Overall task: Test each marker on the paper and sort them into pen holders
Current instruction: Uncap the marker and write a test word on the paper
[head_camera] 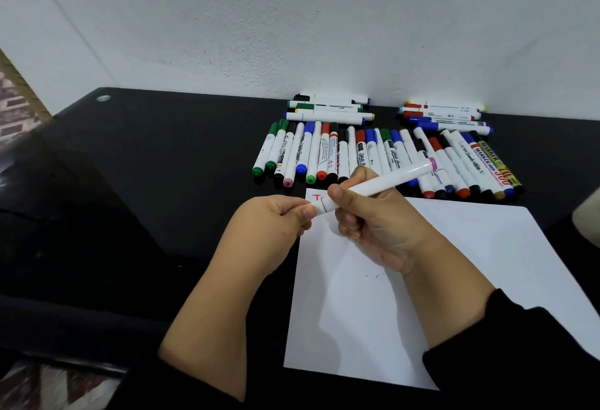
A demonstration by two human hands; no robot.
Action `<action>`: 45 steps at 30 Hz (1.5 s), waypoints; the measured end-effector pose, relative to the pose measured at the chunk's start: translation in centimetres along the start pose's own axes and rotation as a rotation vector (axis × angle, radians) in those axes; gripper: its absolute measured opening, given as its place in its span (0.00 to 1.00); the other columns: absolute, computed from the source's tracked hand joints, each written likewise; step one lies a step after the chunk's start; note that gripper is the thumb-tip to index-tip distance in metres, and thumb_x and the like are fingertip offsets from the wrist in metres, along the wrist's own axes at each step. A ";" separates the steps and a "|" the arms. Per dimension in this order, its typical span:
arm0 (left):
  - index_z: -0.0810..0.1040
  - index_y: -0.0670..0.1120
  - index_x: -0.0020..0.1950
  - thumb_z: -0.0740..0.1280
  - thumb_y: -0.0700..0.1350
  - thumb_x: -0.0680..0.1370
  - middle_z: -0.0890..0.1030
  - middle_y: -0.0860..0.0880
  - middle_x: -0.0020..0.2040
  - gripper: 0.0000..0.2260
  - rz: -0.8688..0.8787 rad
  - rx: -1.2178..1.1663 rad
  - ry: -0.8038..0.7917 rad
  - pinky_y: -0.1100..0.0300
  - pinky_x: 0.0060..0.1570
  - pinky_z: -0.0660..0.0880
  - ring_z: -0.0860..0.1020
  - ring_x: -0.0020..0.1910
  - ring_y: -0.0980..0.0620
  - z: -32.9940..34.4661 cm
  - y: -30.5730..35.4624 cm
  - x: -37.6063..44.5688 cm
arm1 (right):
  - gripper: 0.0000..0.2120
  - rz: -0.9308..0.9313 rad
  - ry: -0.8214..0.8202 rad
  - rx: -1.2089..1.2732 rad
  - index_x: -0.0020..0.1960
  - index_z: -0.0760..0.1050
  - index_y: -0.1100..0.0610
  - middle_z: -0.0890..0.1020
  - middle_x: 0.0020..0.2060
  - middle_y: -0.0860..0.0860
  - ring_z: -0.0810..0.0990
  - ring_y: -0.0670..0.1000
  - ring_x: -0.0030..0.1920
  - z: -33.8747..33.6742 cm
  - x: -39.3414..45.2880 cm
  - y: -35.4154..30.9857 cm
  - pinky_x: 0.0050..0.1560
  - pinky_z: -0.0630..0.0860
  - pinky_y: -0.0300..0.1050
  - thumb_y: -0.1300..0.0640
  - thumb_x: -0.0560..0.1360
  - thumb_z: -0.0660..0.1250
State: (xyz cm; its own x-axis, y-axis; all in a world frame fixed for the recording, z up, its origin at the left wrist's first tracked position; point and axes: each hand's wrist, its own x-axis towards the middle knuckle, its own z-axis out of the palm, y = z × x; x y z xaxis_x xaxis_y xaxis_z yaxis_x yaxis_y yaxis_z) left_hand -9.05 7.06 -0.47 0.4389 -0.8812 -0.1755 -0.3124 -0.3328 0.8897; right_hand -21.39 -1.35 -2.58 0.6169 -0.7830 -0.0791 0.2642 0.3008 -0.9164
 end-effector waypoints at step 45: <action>0.50 0.48 0.77 0.58 0.67 0.74 0.49 0.54 0.77 0.40 0.462 0.783 -0.224 0.58 0.72 0.47 0.48 0.75 0.54 15.7 2.8 -2.6 | 0.09 -0.023 0.905 -1.395 0.53 0.77 0.61 0.72 0.44 0.51 0.74 0.53 0.45 -17.5 -19.5 -6.0 0.46 0.73 0.46 0.56 0.77 0.66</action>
State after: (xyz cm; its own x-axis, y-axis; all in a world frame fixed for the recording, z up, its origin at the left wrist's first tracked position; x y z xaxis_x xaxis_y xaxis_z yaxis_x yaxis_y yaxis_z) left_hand -24.30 3.15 -4.14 -0.0171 -0.9995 -0.0253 -0.9297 0.0066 0.3683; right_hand -47.98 2.64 -2.36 -0.1107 -0.9719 0.2079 -0.8631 -0.0097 -0.5049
